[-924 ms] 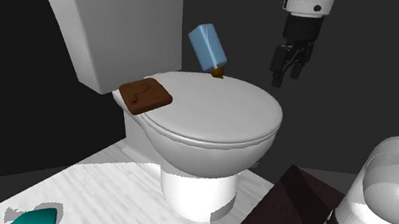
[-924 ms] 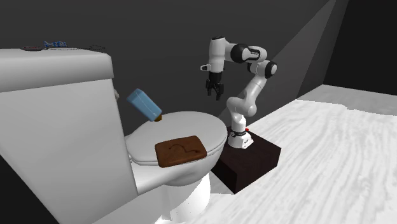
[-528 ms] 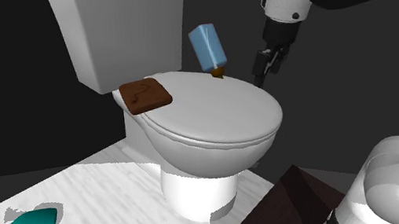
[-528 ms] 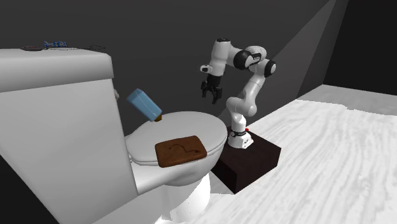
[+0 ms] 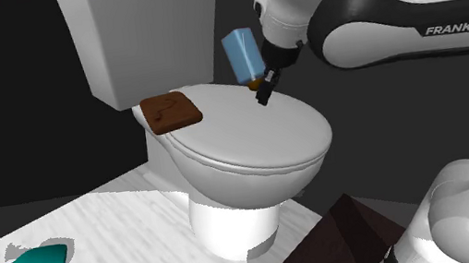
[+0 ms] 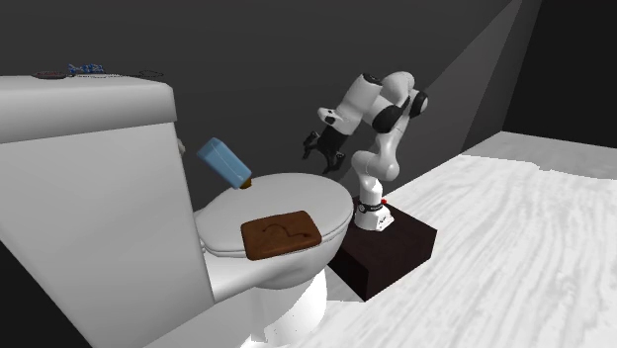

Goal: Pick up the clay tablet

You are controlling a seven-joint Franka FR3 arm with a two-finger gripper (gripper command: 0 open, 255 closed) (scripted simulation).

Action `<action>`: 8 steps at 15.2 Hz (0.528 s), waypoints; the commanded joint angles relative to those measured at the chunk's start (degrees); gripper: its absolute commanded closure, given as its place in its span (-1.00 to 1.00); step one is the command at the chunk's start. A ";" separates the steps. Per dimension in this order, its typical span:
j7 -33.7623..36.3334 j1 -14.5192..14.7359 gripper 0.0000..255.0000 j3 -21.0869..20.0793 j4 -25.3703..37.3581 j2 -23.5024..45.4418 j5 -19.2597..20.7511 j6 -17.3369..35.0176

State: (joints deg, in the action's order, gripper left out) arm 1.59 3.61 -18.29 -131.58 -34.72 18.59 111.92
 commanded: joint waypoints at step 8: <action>5.26 -4.17 -1.00 -13.60 1.08 10.45 24.34 16.55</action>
State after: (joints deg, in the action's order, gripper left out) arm 6.07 0.17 -30.34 -130.78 -25.39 39.40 126.85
